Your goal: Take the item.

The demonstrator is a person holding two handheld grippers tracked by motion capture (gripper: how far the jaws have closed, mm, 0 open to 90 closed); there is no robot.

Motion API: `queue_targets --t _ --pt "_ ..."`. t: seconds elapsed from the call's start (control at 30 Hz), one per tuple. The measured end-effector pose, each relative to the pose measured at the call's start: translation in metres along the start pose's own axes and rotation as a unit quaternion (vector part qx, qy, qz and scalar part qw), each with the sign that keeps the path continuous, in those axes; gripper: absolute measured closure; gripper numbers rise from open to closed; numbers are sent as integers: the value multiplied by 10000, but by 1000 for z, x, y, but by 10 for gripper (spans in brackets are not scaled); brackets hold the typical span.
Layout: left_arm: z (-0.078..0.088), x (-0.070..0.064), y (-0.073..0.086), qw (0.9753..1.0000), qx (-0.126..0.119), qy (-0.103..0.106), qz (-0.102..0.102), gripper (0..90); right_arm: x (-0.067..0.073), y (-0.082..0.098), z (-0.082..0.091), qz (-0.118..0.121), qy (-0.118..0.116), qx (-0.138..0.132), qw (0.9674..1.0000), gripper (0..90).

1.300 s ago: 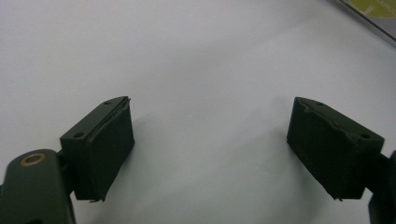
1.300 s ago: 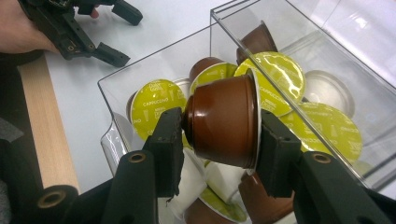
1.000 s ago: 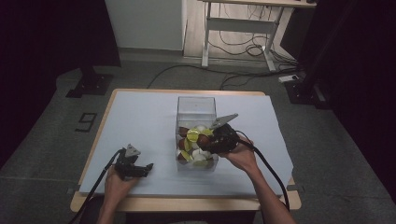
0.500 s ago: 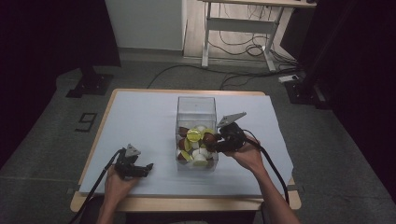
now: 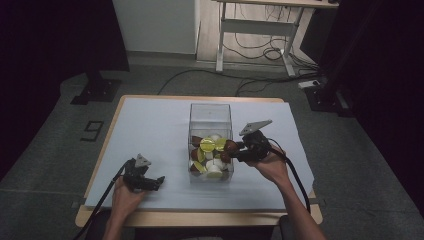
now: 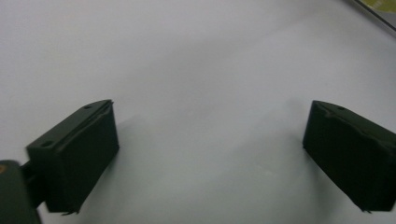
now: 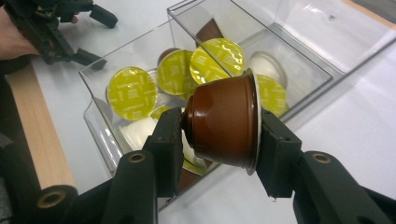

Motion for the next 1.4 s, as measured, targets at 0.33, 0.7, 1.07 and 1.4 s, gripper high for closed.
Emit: queue_targets --t 0.33,0.7,1.07,1.4 --pt "-1 -1 0 10000 31 31 -32 0 -11 5 12 -57 196 -66 9998 559" --pt "-1 -1 0 10000 33 28 -34 0 -22 15 21 -94 463 -79 9989 559" --pt "-1 -1 0 10000 31 27 -34 0 -36 32 32 -196 764 -63 9969 558" --pt "-1 -1 0 10000 33 29 -38 0 -52 55 39 -402 1074 -98 9933 558"
Point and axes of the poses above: each handheld gripper's, and its own axes: z roughly backward along the jaws, y roughly out of its underside, x roughly to its left, the point moved 5 cm from there along -z, roughly forward along the jaws, and after that the axes turned 14 degrees about -x, right-handed, at the moved point
